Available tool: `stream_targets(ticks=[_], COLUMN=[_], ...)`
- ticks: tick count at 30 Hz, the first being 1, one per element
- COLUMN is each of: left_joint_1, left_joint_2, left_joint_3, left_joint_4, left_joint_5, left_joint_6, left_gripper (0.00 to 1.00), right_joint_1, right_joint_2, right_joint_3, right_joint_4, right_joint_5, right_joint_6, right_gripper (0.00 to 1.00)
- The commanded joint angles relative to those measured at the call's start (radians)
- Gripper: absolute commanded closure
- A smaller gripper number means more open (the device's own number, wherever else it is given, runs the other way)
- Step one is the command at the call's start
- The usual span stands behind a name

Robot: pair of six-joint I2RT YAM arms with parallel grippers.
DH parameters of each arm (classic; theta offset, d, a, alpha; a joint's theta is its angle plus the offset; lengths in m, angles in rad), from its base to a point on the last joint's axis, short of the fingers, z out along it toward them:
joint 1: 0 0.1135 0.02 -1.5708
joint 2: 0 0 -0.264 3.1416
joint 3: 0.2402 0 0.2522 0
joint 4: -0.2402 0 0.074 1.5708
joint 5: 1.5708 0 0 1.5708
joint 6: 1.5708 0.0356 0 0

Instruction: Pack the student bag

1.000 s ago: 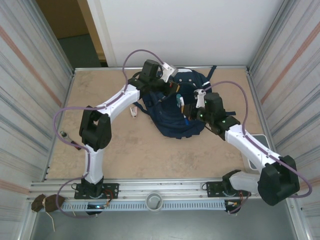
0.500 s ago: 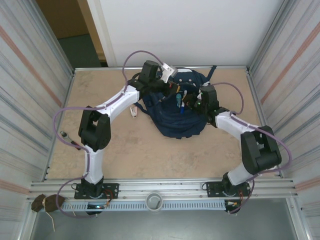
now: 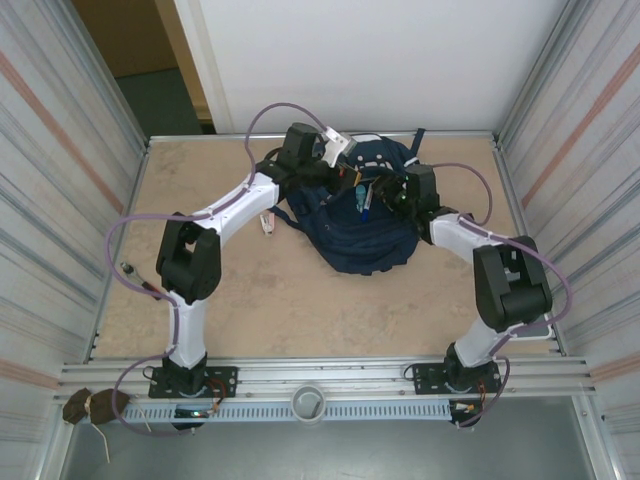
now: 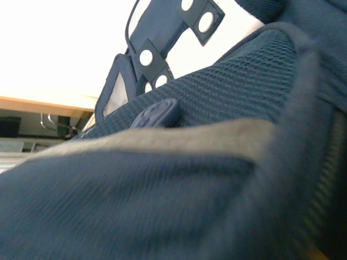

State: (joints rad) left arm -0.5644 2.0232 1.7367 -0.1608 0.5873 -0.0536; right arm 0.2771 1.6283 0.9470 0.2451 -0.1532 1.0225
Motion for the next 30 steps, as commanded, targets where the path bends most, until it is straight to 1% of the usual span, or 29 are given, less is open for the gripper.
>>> stream_targets(ticks=[1,4,7,9,10,11,13,15,16,17,18,20,23,25,27,30], left_joint_1=[-0.005,-0.01,-0.013,-0.014,-0.014,-0.014,-0.011,-0.006,-0.004,-0.005,-0.004,0.0,0.009,0.018,0.024,0.029], left_joint_2=[-0.066,-0.06,-0.045,-0.045,-0.052,-0.066,-0.1,-0.125,-0.13,-0.132,-0.132,-0.134,-0.153,-0.162,-0.161,-0.155], left_joint_3=[-0.009,-0.03,-0.037,-0.04,-0.048,-0.064,-0.108,-0.14,-0.144,-0.147,-0.147,-0.156,-0.189,-0.203,-0.198,-0.183], left_joint_4=[0.061,0.072,0.064,0.046,0.04,0.043,0.079,0.108,0.107,0.098,0.091,0.078,0.089,0.099,0.089,0.06], left_joint_5=[0.027,-0.002,-0.01,-0.021,-0.033,-0.05,-0.064,-0.066,-0.064,-0.066,-0.067,-0.054,-0.04,-0.024,-0.012,0.0], left_joint_6=[-0.013,-0.017,-0.01,0.011,0.015,0.018,0.013,0.004,0.009,0.016,0.02,0.033,0.05,0.053,0.054,0.069], left_gripper=[1.0,1.0,0.99,0.94,0.92,0.9,0.9,0.96,0.98,1.0,1.0,1.0,1.0,1.0,1.0,1.0], right_joint_1=[0.003,0.021,0.061,0.081,0.078,0.07,0.052,0.047,0.06,0.076,0.081,0.075,0.045,0.034,0.035,0.043], right_joint_2=[-0.134,-0.262,-0.403,-0.458,-0.461,-0.453,-0.404,-0.348,-0.332,-0.331,-0.339,-0.372,-0.361,-0.311,-0.25,-0.166], right_joint_3=[-0.056,-0.133,-0.209,-0.224,-0.221,-0.206,-0.156,-0.091,-0.064,-0.049,-0.044,-0.064,-0.064,-0.022,0.031,0.107], right_joint_4=[-0.035,-0.066,-0.122,-0.159,-0.174,-0.189,-0.226,-0.257,-0.273,-0.289,-0.292,-0.262,-0.241,-0.258,-0.271,-0.276], right_joint_5=[0.002,0.003,0.085,0.141,0.141,0.121,0.065,0.024,0.05,0.115,0.149,0.173,0.152,0.13,0.104,0.054], right_joint_6=[-0.103,-0.185,-0.283,-0.358,-0.376,-0.389,-0.406,-0.474,-0.544,-0.613,-0.671,-0.809,-0.998,-1.078,-1.145,-1.22], right_gripper=[0.59,0.57,0.54,0.5,0.48,0.45,0.43,0.42,0.4,0.38,0.37,0.34,0.28,0.19,0.13,0.13])
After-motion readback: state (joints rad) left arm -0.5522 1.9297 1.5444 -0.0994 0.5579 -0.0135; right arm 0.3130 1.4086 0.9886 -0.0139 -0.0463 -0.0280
